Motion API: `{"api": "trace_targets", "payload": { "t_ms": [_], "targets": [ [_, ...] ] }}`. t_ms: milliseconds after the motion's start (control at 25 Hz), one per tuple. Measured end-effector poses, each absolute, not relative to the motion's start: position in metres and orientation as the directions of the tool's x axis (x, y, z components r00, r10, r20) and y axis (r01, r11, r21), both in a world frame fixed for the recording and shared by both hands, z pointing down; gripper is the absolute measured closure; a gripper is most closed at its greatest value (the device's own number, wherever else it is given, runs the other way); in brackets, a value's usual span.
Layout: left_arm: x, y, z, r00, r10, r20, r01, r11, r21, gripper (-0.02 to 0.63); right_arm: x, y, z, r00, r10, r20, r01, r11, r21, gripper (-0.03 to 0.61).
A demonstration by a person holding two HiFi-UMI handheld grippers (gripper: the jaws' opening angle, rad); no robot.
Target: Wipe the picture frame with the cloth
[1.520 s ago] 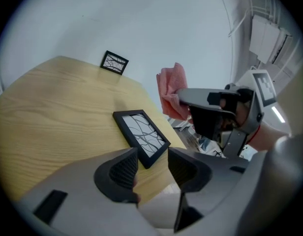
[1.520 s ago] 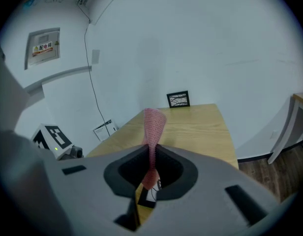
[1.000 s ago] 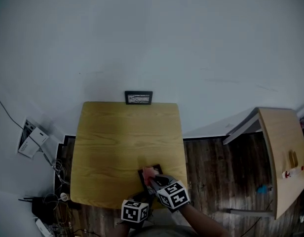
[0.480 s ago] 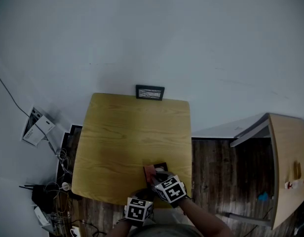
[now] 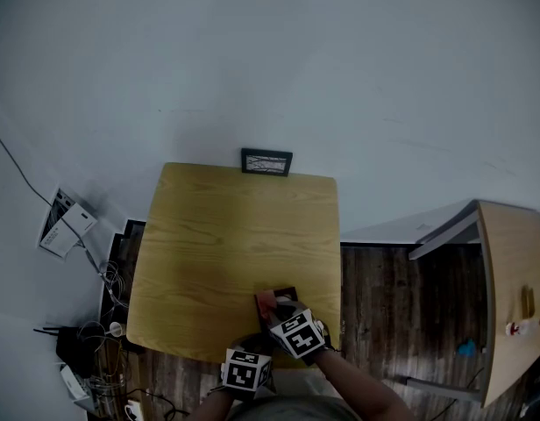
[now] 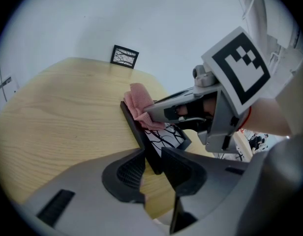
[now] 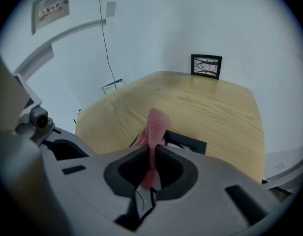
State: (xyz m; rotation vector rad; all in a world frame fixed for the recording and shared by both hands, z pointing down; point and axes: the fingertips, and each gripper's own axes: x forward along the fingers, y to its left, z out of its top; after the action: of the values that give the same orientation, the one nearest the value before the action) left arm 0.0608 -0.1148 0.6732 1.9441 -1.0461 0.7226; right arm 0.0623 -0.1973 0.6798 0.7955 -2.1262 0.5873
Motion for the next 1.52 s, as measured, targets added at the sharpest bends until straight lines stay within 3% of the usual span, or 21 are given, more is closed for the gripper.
{"api": "trace_targets", "payload": {
  "t_ms": [920, 1520],
  "targets": [
    [0.060, -0.114, 0.672, 0.513, -0.397, 0.761, -0.855, -0.311, 0.414, 0.523, 0.102, -0.209, 0.672, -0.369, -0.404, 0.837, -0.763, 0.645, -0.025, 0.560],
    [0.060, -0.114, 0.672, 0.515, -0.396, 0.760, -0.854, -0.308, 0.419, 0.523, 0.106, -0.208, 0.660, -0.368, -0.445, 0.817, -0.801, 0.598, -0.035, 0.560]
  ]
}}
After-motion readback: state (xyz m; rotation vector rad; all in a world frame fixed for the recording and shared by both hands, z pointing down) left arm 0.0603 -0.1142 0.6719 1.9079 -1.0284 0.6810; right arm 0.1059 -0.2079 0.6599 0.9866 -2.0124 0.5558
